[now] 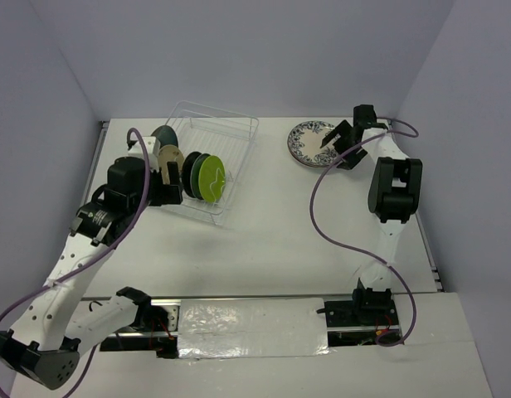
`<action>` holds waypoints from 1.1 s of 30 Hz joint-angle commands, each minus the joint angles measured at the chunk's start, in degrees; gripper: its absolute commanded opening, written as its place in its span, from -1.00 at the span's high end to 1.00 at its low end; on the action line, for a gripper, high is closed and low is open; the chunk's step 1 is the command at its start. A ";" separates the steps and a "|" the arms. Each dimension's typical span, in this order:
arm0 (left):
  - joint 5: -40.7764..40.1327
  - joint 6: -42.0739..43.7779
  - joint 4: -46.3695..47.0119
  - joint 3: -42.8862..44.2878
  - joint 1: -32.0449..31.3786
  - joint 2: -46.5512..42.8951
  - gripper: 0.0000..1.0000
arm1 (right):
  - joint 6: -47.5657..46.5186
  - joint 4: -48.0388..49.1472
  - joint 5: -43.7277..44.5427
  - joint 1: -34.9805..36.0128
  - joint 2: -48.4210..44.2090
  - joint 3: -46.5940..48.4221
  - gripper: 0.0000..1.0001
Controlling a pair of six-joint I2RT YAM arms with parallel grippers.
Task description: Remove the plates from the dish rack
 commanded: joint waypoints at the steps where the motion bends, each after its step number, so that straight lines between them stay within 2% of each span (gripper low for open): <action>1: 0.00 -1.07 1.16 4.12 1.31 0.28 -0.99 | -0.67 1.44 -2.49 1.02 -0.31 2.32 -1.00; 6: 1.93 -1.95 0.63 6.41 2.71 1.96 -0.99 | -0.22 1.55 -7.33 1.11 1.18 6.00 -1.00; 12: 3.87 -2.13 0.90 6.50 2.89 2.75 -0.99 | -2.68 -7.32 -6.01 1.37 5.40 14.44 -1.00; 20: 4.31 -2.04 0.63 6.93 3.07 3.28 -0.99 | -4.44 -6.99 1.19 0.76 1.01 7.42 -1.00; 33: 5.10 -1.52 1.07 6.14 3.24 4.68 -0.99 | -6.81 -9.79 2.86 1.20 0.13 12.50 -1.00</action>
